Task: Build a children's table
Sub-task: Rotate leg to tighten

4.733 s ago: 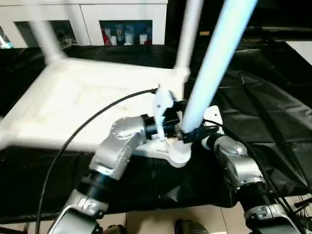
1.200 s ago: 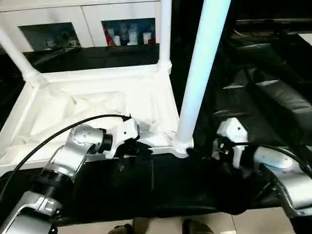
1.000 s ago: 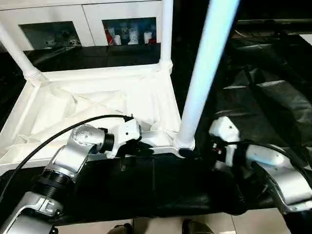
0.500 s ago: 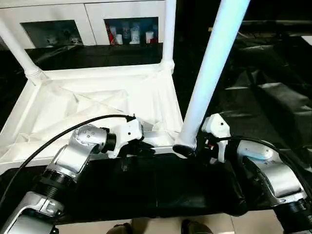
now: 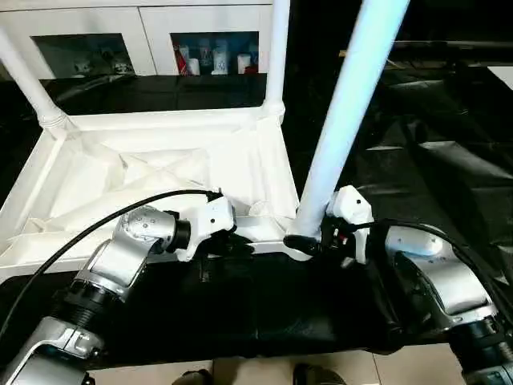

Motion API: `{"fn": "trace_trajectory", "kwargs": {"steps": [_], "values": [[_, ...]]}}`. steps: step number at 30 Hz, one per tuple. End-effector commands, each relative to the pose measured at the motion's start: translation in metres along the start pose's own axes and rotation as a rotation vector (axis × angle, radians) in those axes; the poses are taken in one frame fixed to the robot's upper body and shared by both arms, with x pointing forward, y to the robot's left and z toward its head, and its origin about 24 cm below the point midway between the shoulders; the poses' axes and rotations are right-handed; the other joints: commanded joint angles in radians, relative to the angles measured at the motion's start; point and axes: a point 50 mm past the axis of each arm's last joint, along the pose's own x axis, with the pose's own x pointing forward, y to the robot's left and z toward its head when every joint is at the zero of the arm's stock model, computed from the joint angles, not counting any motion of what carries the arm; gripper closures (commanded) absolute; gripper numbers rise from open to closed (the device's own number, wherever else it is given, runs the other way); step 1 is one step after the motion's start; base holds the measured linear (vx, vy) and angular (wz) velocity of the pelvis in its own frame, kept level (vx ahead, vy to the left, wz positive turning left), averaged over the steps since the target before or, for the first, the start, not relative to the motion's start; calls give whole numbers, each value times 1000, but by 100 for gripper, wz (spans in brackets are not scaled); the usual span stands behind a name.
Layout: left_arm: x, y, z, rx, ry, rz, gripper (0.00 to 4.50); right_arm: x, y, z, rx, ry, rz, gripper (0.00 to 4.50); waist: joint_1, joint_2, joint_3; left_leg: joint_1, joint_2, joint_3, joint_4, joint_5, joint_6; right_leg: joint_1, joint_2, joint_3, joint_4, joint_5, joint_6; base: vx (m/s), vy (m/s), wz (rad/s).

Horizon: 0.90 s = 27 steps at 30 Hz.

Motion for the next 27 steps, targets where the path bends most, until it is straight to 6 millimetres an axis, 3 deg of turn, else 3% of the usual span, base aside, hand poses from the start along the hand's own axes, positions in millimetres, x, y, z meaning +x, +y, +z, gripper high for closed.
{"fn": "trace_trajectory", "kwargs": {"steps": [1,7,10,12,16,19,20,23,25,26,27], "values": [[3,-11,-26,-87,85,-26,450,4,3,-3,-12,16,34,190,9,-19,-67,13,25,-6,-52,-174,118,58,-25,19,-46,-145,-251,0,0,0],[3,-10,-28,-93,90,-14,450,5,3,-9,9,31,17,191,9,-19,-67,13,24,-6,-51,-167,123,58,-25,19,-45,-134,-255,0,0,0],[7,-7,-25,-123,58,27,450,7,-3,-19,89,42,-111,191,6,-18,-62,13,23,-6,-54,-196,110,55,-24,18,-51,-173,-248,0,0,0],[11,-5,-23,-136,43,50,450,10,-4,-23,136,40,-185,191,3,-19,-57,14,23,-8,-59,-228,88,51,-24,19,-59,-239,-230,0,0,0],[28,1,-16,-169,28,120,450,24,-3,-33,301,29,-406,191,-8,-22,-49,15,21,-17,-72,-338,24,42,-23,16,-75,-422,-158,0,0,0],[46,8,-6,-194,38,183,450,42,-1,-39,400,70,-586,191,-11,-15,-36,28,17,-22,-77,-432,-8,18,-22,17,-95,-552,-103,0,0,0],[49,10,-4,-199,39,198,450,45,-1,-40,413,81,-613,192,-16,-18,-35,27,14,-27,-79,-466,-17,19,-22,12,-101,-606,-79,0,0,0],[59,17,5,-220,37,245,450,55,-4,-40,455,120,-723,192,-21,-16,-34,35,10,-36,-81,-517,-20,13,-22,4,-115,-668,-36,0,0,0],[67,26,16,-243,31,305,450,64,-7,-37,470,148,-798,192,-25,-17,-32,38,9,-40,-84,-538,-21,14,-21,-2,-121,-669,-26,0,0,0],[69,30,22,-249,24,333,450,68,-8,-34,471,157,-823,192,-26,-12,-28,49,6,-39,-83,-568,-22,1,-17,-4,-131,-682,-19,-82,39,0],[70,32,25,-250,21,341,450,70,-9,-33,464,168,-829,192,-29,-14,-27,55,3,-44,-82,-592,-19,5,-15,-14,-138,-684,-15,-63,30,1]]}}
